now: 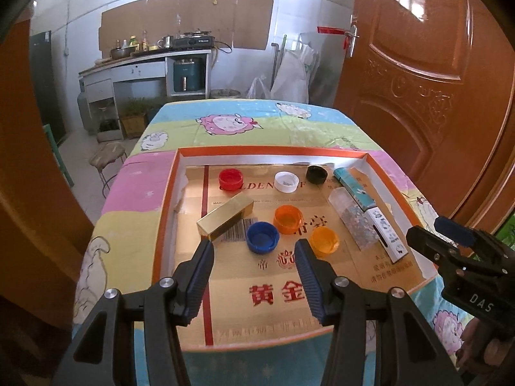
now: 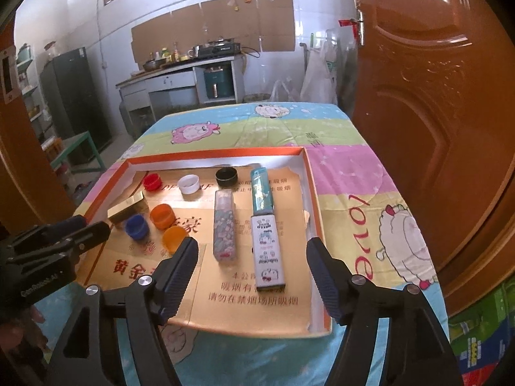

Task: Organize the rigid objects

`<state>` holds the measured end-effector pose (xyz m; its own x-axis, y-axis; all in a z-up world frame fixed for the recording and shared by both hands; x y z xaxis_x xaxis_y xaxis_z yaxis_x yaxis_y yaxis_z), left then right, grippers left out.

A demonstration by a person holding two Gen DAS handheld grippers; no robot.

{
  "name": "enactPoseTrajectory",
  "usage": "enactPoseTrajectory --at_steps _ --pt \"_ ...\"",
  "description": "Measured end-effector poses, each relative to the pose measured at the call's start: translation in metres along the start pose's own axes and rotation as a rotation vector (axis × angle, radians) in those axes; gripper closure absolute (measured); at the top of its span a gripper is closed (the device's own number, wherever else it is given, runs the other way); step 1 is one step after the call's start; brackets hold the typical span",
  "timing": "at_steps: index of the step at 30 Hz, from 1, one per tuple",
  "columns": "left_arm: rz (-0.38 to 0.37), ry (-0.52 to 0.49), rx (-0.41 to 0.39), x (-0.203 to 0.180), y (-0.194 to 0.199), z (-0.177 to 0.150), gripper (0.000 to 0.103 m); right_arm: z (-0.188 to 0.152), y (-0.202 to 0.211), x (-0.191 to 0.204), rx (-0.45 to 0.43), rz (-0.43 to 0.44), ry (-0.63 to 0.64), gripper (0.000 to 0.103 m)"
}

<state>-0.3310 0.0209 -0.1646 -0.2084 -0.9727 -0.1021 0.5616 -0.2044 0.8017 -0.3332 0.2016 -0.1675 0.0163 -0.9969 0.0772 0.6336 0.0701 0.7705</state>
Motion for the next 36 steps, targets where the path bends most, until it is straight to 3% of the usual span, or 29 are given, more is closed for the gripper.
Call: enactPoseTrajectory --at_steps 12,16,20,29,36 --pt "-0.027 0.013 -0.047 -0.006 0.042 -0.02 0.051 -0.017 0.036 0.005 -0.02 -0.007 -0.016 0.031" --pt "-0.062 0.069 -0.048 -0.007 0.056 -0.028 0.051 -0.023 0.051 0.011 -0.035 -0.001 -0.02 0.031" --pt "-0.013 0.111 -0.068 -0.005 0.072 -0.038 0.051 -0.029 0.067 0.02 -0.055 0.002 -0.002 0.031" --pt "0.12 0.05 -0.199 -0.022 0.127 -0.064 0.051 -0.049 0.11 0.037 -0.122 -0.006 0.02 0.031" --pt "0.181 0.048 -0.247 -0.031 0.157 -0.085 0.051 -0.066 0.144 0.047 -0.171 -0.02 0.03 0.031"
Point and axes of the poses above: each gripper's, at about its wrist camera, not at the fingertips, and y roughly against the way its jaws point, x to its left, z to its top, the point moved 6 cm from there along -y, roughly the way its jaws point, and after that the axes turned 9 degrees about x, right-handed, at the moved point
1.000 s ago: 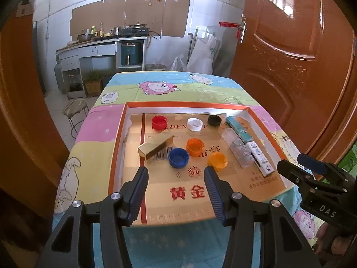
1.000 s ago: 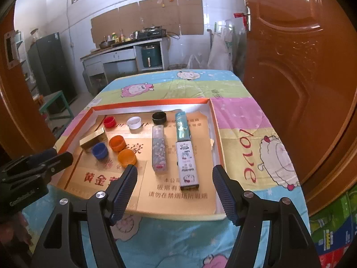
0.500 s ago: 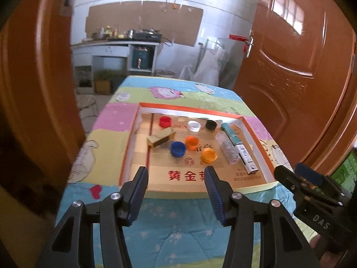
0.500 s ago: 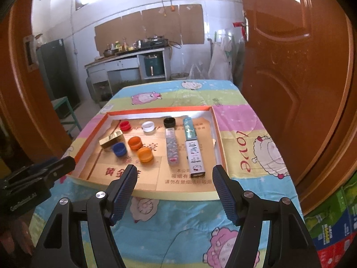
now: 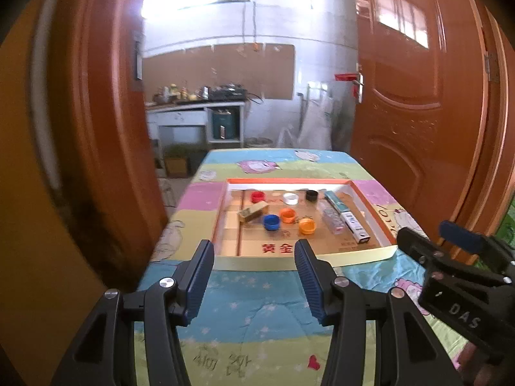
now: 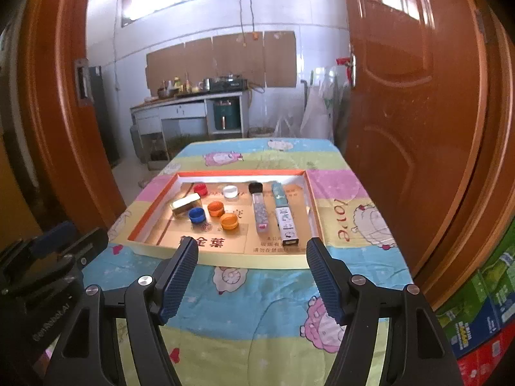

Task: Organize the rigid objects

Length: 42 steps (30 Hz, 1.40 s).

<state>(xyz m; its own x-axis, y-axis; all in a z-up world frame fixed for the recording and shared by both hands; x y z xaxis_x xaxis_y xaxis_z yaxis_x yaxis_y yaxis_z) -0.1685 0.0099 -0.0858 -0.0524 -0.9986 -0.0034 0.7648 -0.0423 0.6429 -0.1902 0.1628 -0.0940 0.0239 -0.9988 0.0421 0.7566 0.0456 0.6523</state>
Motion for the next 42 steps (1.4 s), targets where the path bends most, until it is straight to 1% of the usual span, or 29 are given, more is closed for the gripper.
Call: enactPoseTrajectory --at_steps 1,4,7,9,13,17,24,31,35,42 --pt "0.0 0.001 -0.009 0.0 0.006 -0.002 0.051 -0.001 0.007 0.001 -0.01 -0.002 0.002 0.031" --pt "-0.041 0.011 -0.017 -0.001 0.02 -0.008 0.051 -0.004 0.027 0.005 -0.045 -0.013 0.012 0.031" --pt "-0.065 0.032 -0.038 0.002 0.036 -0.013 0.051 -0.008 0.044 0.007 -0.073 -0.024 0.019 0.031" --pt "-0.064 0.039 -0.052 0.002 0.043 -0.014 0.051 -0.012 0.053 0.008 -0.085 -0.029 0.023 0.031" --pt "-0.037 0.012 -0.068 -0.002 0.058 -0.022 0.051 -0.021 0.067 0.01 -0.092 -0.031 0.023 0.031" --pt "-0.056 0.002 -0.074 -0.005 0.068 -0.026 0.051 -0.026 0.079 0.01 -0.104 -0.043 0.024 0.031" --pt "-0.077 0.009 -0.068 -0.004 0.076 -0.031 0.051 -0.033 0.091 0.004 -0.108 -0.021 -0.004 0.031" --pt "-0.053 -0.01 -0.084 -0.008 0.084 -0.034 0.051 -0.036 0.102 0.005 -0.124 -0.017 -0.001 0.031" --pt "-0.06 -0.014 -0.081 -0.01 0.085 -0.034 0.051 -0.036 0.105 0.005 -0.129 -0.017 -0.002 0.031" --pt "-0.031 -0.029 -0.096 -0.014 0.091 -0.037 0.051 -0.037 0.11 0.003 -0.137 -0.015 -0.007 0.031"
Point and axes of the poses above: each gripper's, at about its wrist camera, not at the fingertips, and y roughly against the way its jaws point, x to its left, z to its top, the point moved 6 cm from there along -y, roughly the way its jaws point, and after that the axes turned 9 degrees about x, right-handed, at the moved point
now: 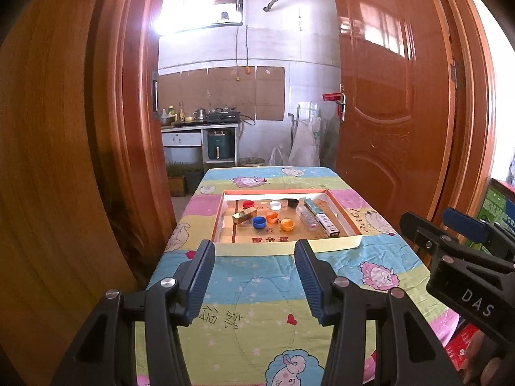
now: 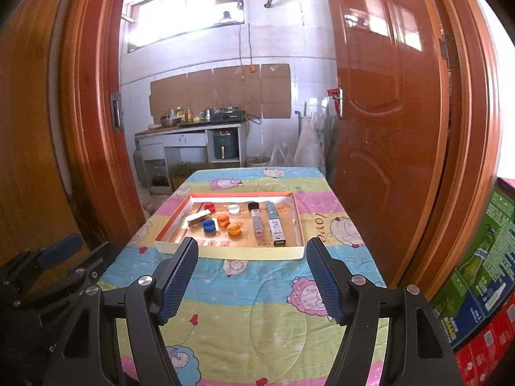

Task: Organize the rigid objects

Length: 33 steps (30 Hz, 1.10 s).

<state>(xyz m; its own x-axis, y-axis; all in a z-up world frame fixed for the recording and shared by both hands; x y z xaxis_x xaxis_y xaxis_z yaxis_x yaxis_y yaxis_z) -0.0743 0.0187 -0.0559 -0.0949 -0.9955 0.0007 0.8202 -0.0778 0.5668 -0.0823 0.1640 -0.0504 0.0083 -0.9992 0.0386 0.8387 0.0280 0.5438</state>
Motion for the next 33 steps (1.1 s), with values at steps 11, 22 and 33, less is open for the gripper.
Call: enactPoseTrajectory --at_steps 11,22,33 --pt "0.0 -0.002 0.0 0.0008 0.001 -0.0009 0.051 0.0002 0.0006 0.0002 0.0 0.002 0.001 0.031" --pt "0.007 0.008 0.003 0.0046 0.0009 -0.0017 0.051 -0.0007 0.0021 0.0009 0.001 0.001 0.005 0.031" --pt "0.011 0.013 0.006 0.0054 0.0004 -0.0018 0.051 -0.0005 0.0033 0.0041 0.004 0.005 0.007 0.031"
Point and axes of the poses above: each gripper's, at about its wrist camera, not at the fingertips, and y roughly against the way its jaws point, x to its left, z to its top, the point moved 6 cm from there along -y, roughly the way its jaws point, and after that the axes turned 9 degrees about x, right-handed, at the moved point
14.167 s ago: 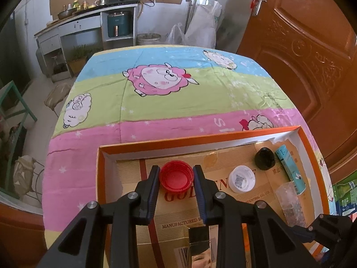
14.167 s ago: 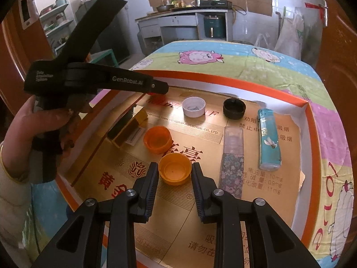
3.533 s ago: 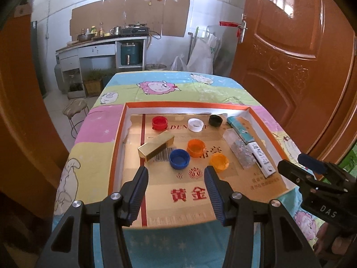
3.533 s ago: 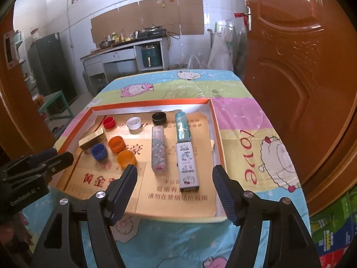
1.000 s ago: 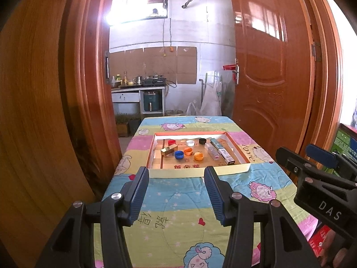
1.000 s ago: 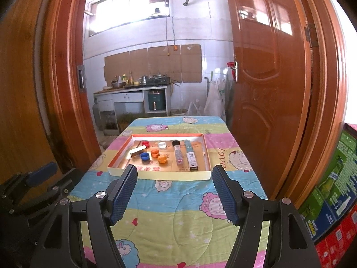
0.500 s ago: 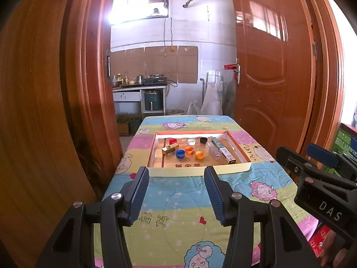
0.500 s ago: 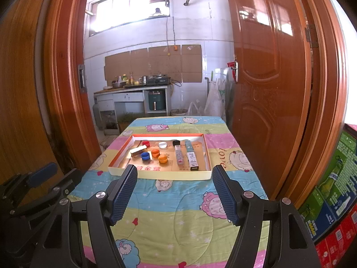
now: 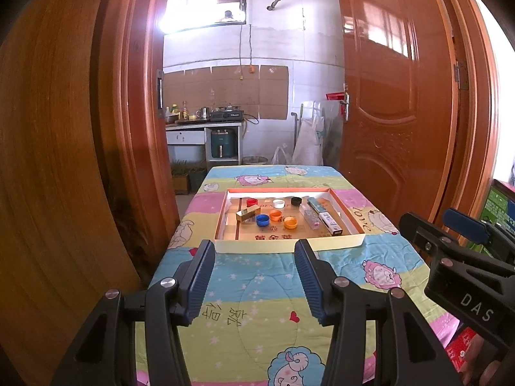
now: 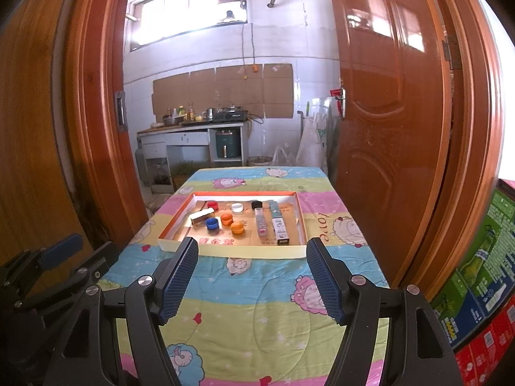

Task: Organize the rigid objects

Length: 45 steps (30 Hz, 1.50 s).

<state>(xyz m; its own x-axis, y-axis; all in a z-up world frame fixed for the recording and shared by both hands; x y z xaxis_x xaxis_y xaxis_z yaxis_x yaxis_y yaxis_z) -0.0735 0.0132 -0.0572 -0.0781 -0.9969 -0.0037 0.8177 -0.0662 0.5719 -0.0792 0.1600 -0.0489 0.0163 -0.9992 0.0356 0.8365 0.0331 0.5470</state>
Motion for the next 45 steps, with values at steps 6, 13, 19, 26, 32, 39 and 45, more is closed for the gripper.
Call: enactPoseTrajectory --at_steps 6,13,19,26,32,39,45 --pt "-0.001 0.001 0.002 0.0001 -0.0004 -0.0002 0.051 0.0003 -0.0007 0.0011 0.001 0.001 0.002 0.031" --pt "0.0 0.001 0.002 0.0003 -0.0006 -0.0006 0.051 -0.0003 -0.0006 0.0026 0.002 0.001 0.004 0.031" --pt "-0.001 0.001 0.002 0.0003 -0.0009 -0.0007 0.051 -0.0005 -0.0004 0.0037 0.003 0.003 0.005 0.031" --pt "-0.001 0.001 0.003 0.0003 -0.0008 -0.0006 0.051 -0.0007 -0.0008 0.0043 0.004 0.003 0.005 0.031" --pt "-0.001 0.001 0.003 0.0007 -0.0008 -0.0005 0.051 -0.0006 -0.0009 0.0044 0.004 0.004 0.005 0.031" --pt "-0.001 0.0 0.006 0.0018 -0.0017 -0.0025 0.051 -0.0018 -0.0014 0.0053 0.005 0.004 0.006 0.031" --pt "-0.001 -0.004 0.009 0.002 -0.0028 -0.0055 0.051 -0.0018 -0.0014 0.0055 0.006 0.004 0.006 0.031"
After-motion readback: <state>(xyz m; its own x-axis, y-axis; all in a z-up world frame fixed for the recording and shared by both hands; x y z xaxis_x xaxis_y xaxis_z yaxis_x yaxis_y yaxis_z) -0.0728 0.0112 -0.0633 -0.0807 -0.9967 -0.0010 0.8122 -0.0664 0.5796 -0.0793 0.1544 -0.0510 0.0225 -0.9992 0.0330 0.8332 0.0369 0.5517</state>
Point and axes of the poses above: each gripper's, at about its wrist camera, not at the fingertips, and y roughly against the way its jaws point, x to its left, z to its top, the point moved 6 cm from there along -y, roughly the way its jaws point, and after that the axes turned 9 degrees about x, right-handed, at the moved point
